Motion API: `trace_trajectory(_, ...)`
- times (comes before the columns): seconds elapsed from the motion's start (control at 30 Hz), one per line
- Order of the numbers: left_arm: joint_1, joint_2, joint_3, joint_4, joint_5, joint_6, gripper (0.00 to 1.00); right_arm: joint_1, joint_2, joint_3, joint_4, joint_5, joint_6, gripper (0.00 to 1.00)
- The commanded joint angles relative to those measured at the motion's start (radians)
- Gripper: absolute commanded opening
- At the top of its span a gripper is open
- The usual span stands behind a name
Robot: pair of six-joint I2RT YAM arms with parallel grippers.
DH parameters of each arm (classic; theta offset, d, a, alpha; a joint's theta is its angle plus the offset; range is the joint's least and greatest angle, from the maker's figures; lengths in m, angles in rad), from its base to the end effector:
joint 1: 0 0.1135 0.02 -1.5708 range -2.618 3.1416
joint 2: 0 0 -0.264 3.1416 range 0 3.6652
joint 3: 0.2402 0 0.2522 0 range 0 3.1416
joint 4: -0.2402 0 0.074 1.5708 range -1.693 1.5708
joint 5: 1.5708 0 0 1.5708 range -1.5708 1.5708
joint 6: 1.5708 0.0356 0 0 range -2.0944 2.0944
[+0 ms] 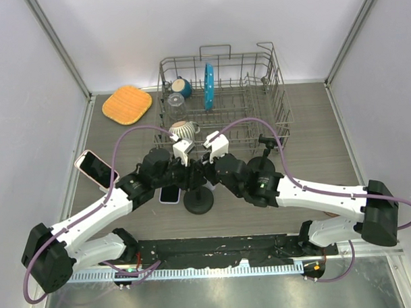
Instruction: Remove the phone from the phone stand
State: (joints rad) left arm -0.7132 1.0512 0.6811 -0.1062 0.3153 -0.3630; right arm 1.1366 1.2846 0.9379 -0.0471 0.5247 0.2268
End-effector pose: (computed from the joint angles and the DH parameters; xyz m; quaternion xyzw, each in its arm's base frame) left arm 0.1704 -0.1620 0.2605 0.2274 0.8162 -0.3785 0.3726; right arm 0.1395 0.2583 0.2997 -0.2236 0.7849 0.1703 0.5522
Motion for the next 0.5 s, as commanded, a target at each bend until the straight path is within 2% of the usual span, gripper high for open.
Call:
trace_trajectory(0.0,0.003,-0.053,0.018,0.053,-0.039,-0.074,0.0,0.003,-0.041,0.033,-0.152,0.018,-0.006,0.01)
trace_trajectory(0.27,0.066,-0.056,-0.002,0.086,-0.059,-0.165,0.0,0.072,-0.05,0.058,-0.33,0.08,0.023,0.01)
trace_trajectory(0.47,0.083,-0.076,-0.006,0.079,-0.085,-0.162,0.0,0.084,-0.088,0.038,-0.396,0.095,0.078,0.01)
